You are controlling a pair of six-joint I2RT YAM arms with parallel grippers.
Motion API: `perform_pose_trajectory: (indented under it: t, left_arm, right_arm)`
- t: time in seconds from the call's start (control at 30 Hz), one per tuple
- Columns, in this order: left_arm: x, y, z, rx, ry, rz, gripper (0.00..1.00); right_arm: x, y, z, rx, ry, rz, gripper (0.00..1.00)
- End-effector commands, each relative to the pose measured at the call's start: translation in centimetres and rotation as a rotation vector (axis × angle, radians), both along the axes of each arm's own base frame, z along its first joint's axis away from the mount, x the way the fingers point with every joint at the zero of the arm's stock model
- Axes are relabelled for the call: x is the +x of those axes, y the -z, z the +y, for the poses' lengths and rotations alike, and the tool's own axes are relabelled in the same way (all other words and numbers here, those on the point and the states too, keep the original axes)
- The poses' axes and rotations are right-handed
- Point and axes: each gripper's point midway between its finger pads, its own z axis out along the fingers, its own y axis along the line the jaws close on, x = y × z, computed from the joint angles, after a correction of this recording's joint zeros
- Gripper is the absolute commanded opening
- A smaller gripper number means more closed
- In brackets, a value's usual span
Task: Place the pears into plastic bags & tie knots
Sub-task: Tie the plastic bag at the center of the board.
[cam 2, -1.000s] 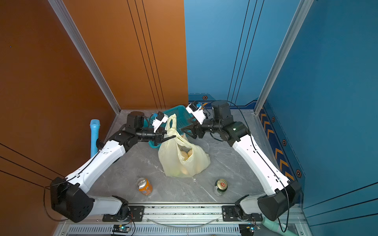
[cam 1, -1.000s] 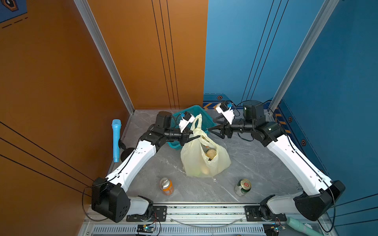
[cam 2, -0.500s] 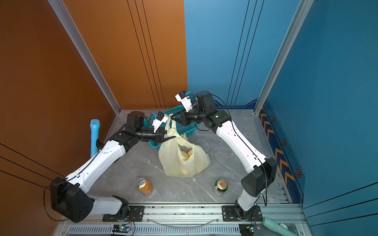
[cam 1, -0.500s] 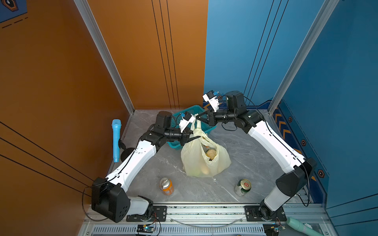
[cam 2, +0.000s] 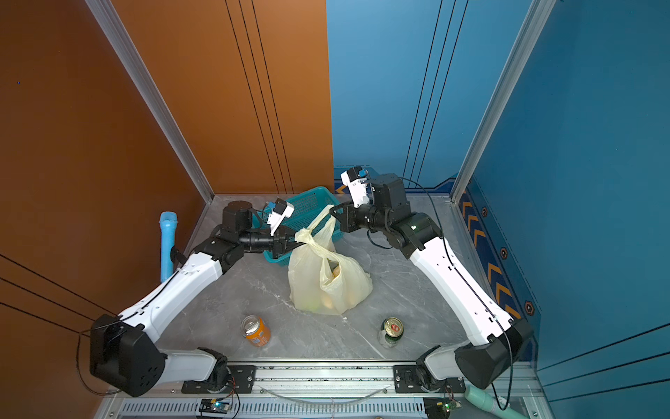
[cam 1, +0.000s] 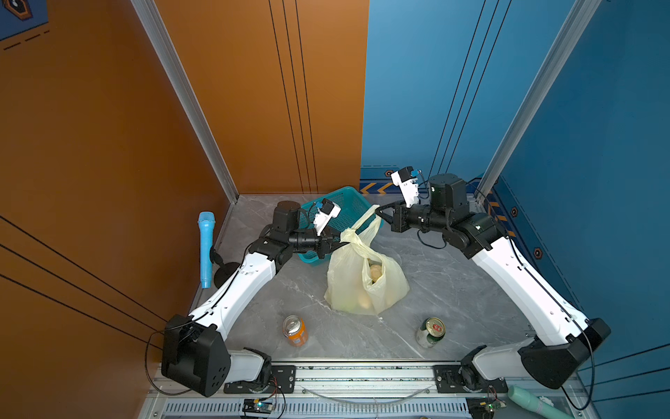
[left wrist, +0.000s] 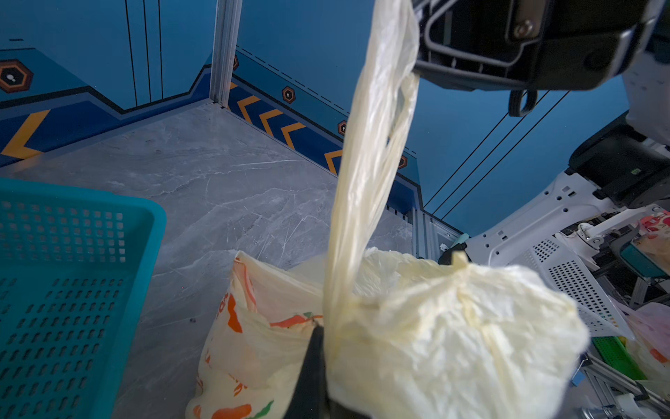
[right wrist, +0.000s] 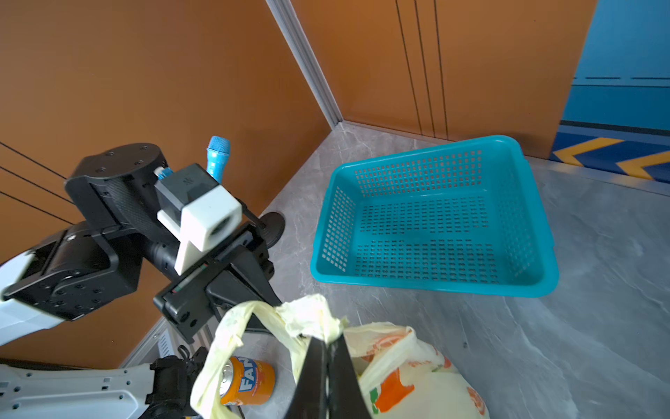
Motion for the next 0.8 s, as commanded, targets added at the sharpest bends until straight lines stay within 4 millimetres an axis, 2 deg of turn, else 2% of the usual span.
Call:
perform_pose_trajectory:
  t: [0.0, 0.17, 0.3, 0.43, 0.6, 0.77]
  left_arm:
    - [0.2, 0.8, 0.2, 0.0, -0.007, 0.034, 0.0]
    - [0.7, 1.1, 0.5, 0.012, -0.03, 0.045, 0.0]
    - [0.8, 1.2, 0.7, 0.018, -0.038, 0.046, 0.0]
    - [0.9, 1.2, 0.6, 0.022, -0.041, 0.05, 0.0]
    - [0.8, 1.1, 0.4, 0.023, -0.035, 0.054, 0.0]
    - [0.6, 1.2, 0.2, 0.03, -0.031, 0.059, 0.0]
  right_arm:
    - [-1.5, 1.4, -2.4, -0.1, 0.123, 0.04, 0.0]
    - [-5.8, 4.5, -3.4, -0.171, 0.185, 0.156, 0.0]
    - [-9.6, 7.5, -3.0, -0.211, 0.207, 0.263, 0.0]
    - [-12.1, 10.8, -1.9, -0.255, 0.22, 0.349, 0.0]
    - [-13.2, 15.1, 0.5, -0.288, 0.214, 0.459, 0.0]
    - [-12.1, 16.7, 3.7, -0.256, 0.194, 0.485, 0.0]
